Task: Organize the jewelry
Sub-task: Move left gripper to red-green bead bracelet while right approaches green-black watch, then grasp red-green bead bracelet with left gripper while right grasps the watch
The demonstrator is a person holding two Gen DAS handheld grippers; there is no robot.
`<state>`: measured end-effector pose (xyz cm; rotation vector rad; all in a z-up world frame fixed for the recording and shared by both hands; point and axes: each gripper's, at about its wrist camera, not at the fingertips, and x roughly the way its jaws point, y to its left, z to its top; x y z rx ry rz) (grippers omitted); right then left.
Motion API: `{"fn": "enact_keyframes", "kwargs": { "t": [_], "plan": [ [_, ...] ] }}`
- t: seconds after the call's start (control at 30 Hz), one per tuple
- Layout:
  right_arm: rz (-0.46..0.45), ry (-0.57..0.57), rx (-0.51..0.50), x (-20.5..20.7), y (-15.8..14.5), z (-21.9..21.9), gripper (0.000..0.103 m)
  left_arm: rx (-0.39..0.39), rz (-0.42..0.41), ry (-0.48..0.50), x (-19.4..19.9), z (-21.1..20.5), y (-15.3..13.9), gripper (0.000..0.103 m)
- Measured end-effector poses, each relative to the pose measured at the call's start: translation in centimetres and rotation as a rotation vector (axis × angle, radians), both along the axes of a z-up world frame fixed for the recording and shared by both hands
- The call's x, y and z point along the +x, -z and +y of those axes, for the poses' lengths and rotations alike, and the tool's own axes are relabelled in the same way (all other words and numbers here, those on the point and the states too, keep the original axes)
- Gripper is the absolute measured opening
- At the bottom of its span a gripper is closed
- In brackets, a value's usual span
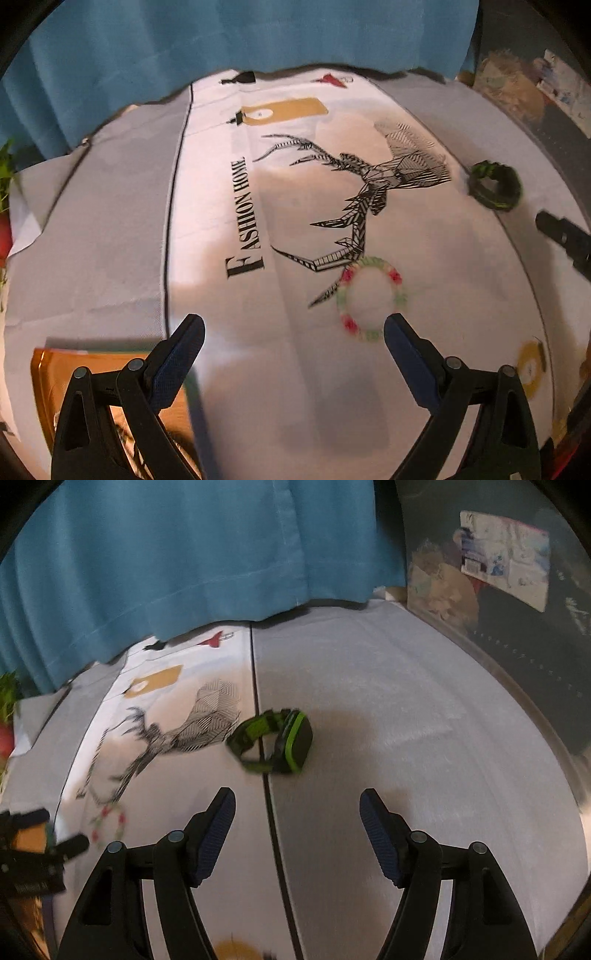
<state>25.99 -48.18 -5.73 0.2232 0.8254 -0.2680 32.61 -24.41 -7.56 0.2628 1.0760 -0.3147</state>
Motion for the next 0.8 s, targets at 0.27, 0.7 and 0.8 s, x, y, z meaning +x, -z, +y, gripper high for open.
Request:
{"fn": "enact_keyframes", "kwargs": {
  "t": [0.27,0.7,0.8],
  "plan": [
    [0.074,-0.09,-0.05,4.5,3.1,0.9,0.076,-0.003,0.039,0.036,1.6,-0.5,1.6,0.097],
    [0.08,-0.091,-0.085,7.0,4.1,0.7,0.085,-0.038,0.03,0.1,1.8,-1.1,0.9,0.038],
    [0.08,-0.087,-0.084,7.9,4.2,0.6,0.085,-0.031,0.045,0.179,0.8,-2.4,0.7,0.006]
  ]
}}
